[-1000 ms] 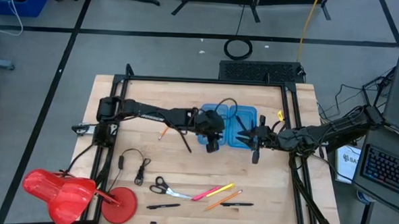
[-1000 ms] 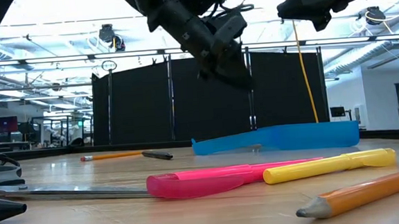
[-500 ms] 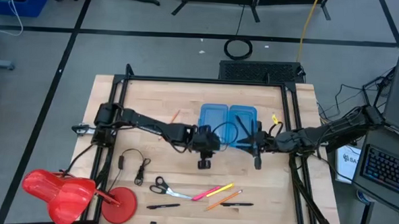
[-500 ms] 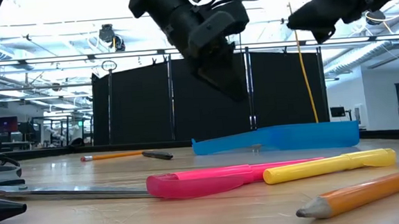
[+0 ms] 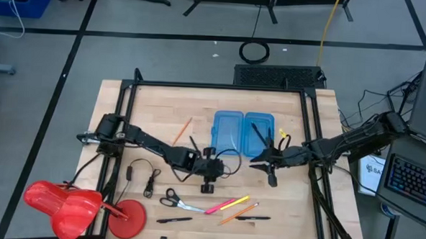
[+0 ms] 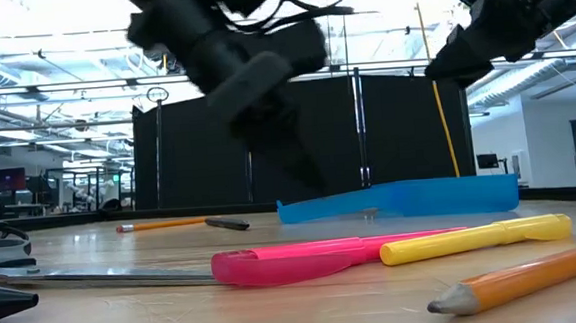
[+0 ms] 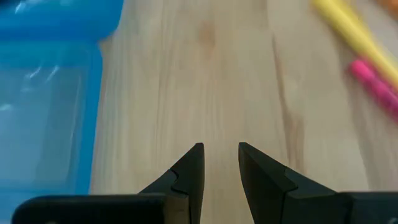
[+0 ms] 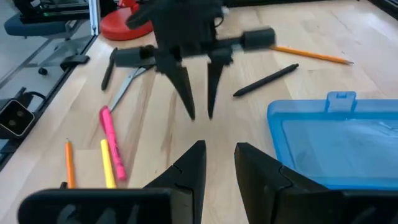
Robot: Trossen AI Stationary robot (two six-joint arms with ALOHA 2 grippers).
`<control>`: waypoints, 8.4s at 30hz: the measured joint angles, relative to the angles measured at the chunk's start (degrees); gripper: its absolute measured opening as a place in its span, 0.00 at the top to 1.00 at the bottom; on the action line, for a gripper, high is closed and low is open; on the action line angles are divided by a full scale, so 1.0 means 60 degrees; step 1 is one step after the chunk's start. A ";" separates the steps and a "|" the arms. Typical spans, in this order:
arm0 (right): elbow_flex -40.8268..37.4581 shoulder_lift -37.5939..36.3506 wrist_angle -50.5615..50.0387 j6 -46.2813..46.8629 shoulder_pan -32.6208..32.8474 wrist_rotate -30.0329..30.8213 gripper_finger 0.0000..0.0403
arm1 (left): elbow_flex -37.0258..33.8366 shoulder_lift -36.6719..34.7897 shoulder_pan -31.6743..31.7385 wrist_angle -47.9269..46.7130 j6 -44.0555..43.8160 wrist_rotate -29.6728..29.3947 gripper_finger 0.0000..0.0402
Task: Pick & place school supplies into a supply box
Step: Put the black pen into the blue supply box
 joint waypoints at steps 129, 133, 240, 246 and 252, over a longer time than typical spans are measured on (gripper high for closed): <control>0.4601 0.8039 -0.3180 0.4406 0.3867 -0.2303 0.96 | -0.3196 -0.2907 -0.0522 0.2744 -0.0616 -0.1707 0.74; 0.4601 0.7902 -0.3051 0.4419 0.3779 -0.2270 0.97 | -0.3196 -0.2907 -0.0524 0.2745 -0.0619 -0.1707 0.74; 0.0780 0.2455 -0.3913 0.5762 -0.6001 0.0114 0.89 | -0.3207 -0.2918 -0.0524 0.3045 -0.0903 -0.1707 0.74; 0.0780 0.2569 -0.3723 0.5682 -0.6076 0.0026 0.87 | -0.3207 -0.2918 -0.0524 0.3039 -0.0903 -0.1707 0.74; 0.0780 0.2567 -0.3407 0.5189 -0.6069 0.0007 0.88 | -0.3207 -0.2918 -0.0526 0.3007 -0.0903 -0.1707 0.74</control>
